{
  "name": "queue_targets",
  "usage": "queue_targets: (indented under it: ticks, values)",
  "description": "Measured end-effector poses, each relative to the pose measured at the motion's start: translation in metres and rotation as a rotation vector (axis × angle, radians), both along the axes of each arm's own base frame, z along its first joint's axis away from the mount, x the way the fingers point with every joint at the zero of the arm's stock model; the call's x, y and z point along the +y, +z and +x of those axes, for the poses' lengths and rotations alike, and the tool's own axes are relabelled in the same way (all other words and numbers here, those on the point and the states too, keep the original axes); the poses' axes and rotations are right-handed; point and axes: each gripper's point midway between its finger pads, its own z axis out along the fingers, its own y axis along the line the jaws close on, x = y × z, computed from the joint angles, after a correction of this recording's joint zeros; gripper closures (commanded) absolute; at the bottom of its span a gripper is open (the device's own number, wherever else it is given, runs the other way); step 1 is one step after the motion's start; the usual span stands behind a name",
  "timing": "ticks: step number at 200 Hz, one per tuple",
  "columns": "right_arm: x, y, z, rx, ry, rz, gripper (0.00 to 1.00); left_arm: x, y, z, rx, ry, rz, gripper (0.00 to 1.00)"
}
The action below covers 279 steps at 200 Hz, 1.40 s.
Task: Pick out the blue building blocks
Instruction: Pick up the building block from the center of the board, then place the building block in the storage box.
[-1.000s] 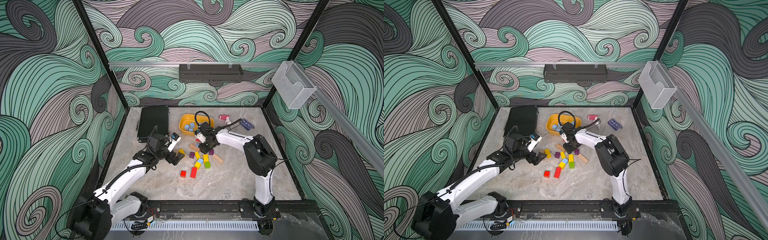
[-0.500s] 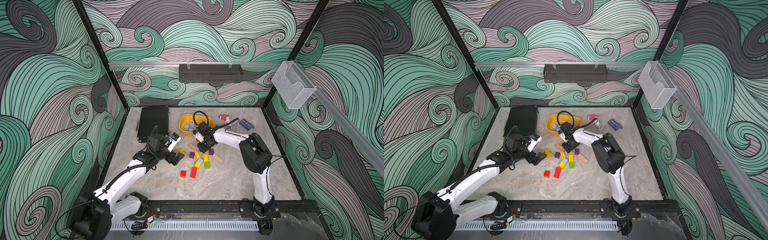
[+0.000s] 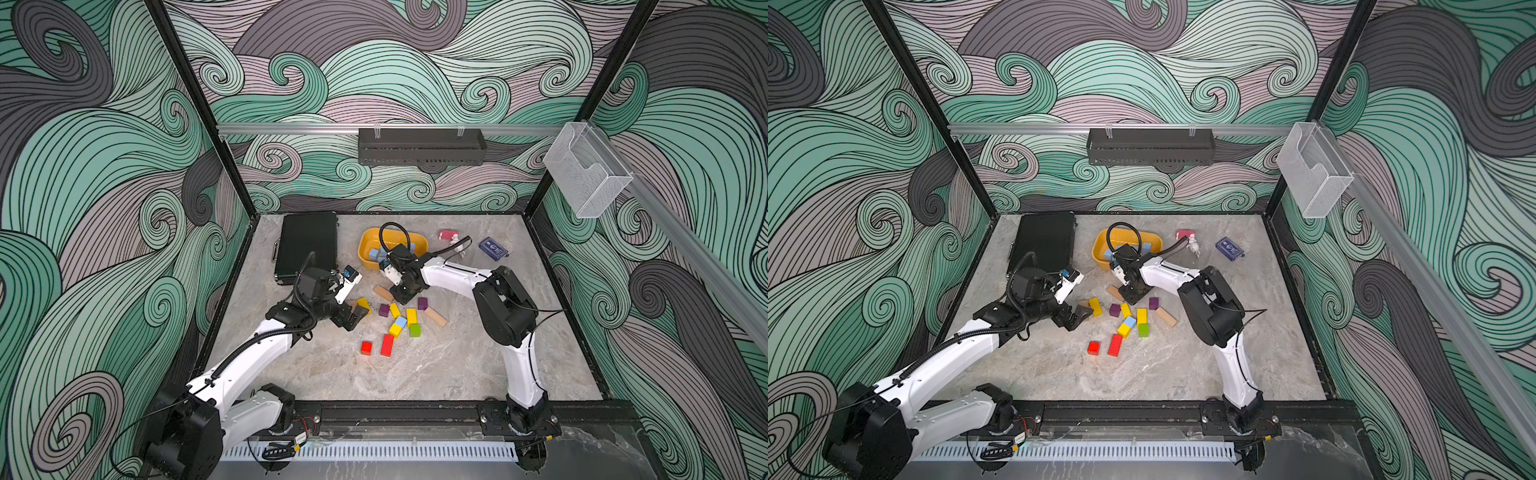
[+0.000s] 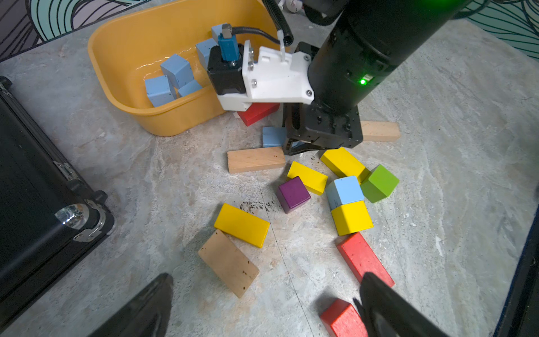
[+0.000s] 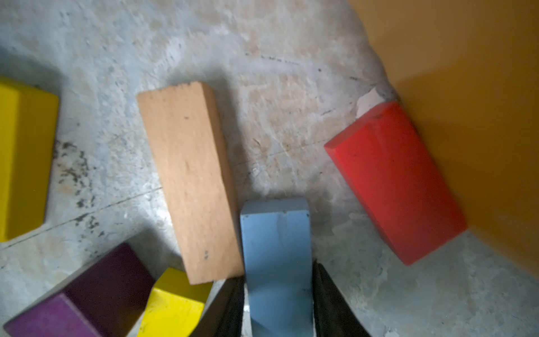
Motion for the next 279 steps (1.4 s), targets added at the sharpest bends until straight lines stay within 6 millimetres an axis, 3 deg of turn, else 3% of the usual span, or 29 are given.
queue_targets:
  ticks: [62,95,114,180,218,249,279]
  values:
    - [0.000,0.001,0.002,-0.017,-0.001,-0.008,0.81,0.004,0.000,0.001,-0.005,0.019,0.015,0.02]
    - [-0.002,0.003,-0.001,-0.011,-0.008,-0.006,1.00,0.007,0.008,0.002,-0.030,0.034,0.016,0.02]
    - [-0.003,0.008,-0.003,-0.009,-0.013,0.005,1.00,0.008,0.017,0.003,-0.053,0.044,0.007,0.02]
    - [0.006,0.064,-0.007,-0.063,-0.024,0.127,1.00,0.012,0.041,0.004,-0.119,0.080,-0.027,0.02]
    - [0.010,0.089,-0.010,-0.075,-0.025,0.179,1.00,0.016,0.065,0.013,-0.168,0.134,-0.045,0.01]
    - [0.016,0.107,-0.003,-0.089,-0.040,0.217,1.00,0.020,0.087,0.024,-0.215,0.178,-0.050,0.01]
    - [0.021,0.130,0.011,-0.128,-0.070,0.261,1.00,0.019,0.093,0.035,-0.220,0.192,-0.040,0.01]
